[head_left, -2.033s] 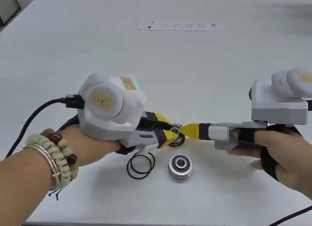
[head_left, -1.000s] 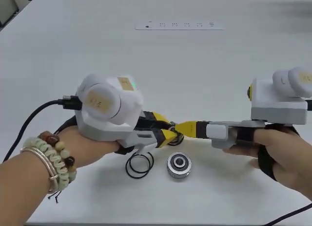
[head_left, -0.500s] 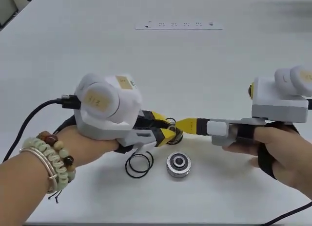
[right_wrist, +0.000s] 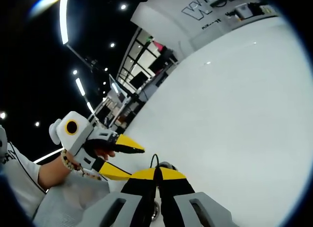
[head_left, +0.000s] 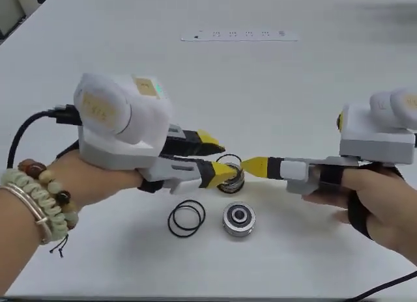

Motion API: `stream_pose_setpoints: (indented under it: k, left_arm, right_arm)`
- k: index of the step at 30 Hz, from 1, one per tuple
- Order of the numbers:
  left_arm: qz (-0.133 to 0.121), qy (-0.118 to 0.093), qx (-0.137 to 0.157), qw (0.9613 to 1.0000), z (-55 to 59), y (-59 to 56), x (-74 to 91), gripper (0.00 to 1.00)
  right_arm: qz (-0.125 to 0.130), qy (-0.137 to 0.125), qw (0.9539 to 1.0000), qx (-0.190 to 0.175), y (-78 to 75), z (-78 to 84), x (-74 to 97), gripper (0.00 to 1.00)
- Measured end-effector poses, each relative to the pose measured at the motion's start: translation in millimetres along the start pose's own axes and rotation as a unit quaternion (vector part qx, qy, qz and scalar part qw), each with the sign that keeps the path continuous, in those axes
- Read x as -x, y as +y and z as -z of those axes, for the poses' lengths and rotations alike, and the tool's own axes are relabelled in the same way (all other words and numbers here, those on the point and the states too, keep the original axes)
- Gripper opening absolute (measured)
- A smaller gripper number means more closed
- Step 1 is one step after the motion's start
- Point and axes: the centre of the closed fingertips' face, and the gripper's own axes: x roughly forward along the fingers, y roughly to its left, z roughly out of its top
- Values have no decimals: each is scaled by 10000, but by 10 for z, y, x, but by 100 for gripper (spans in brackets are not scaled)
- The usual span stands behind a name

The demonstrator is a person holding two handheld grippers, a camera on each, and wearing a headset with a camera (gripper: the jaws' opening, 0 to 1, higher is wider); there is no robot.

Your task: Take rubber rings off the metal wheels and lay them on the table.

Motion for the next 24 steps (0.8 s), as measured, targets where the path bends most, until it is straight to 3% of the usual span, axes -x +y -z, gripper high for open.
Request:
stream_pose_setpoints:
  k: [5,14,19,24]
  left_arm:
    - [-1,-182,-134,9997,-162,-13,205,36]
    - [-202,-254,-343,9989,-320,-21,595,58]
    - [-371,-206,-351,9985,-301,-30,835,66]
    - [-577,-106,-288,9979,-189,-47,1082,68]
  right_arm:
    - [-113,-157,9998,-88,60,-71,45,0]
    - [-264,-273,9993,-63,196,-150,61,0]
    - [-405,-159,9990,68,315,-143,15,0]
    - [-519,22,9984,215,418,-103,-39,0]
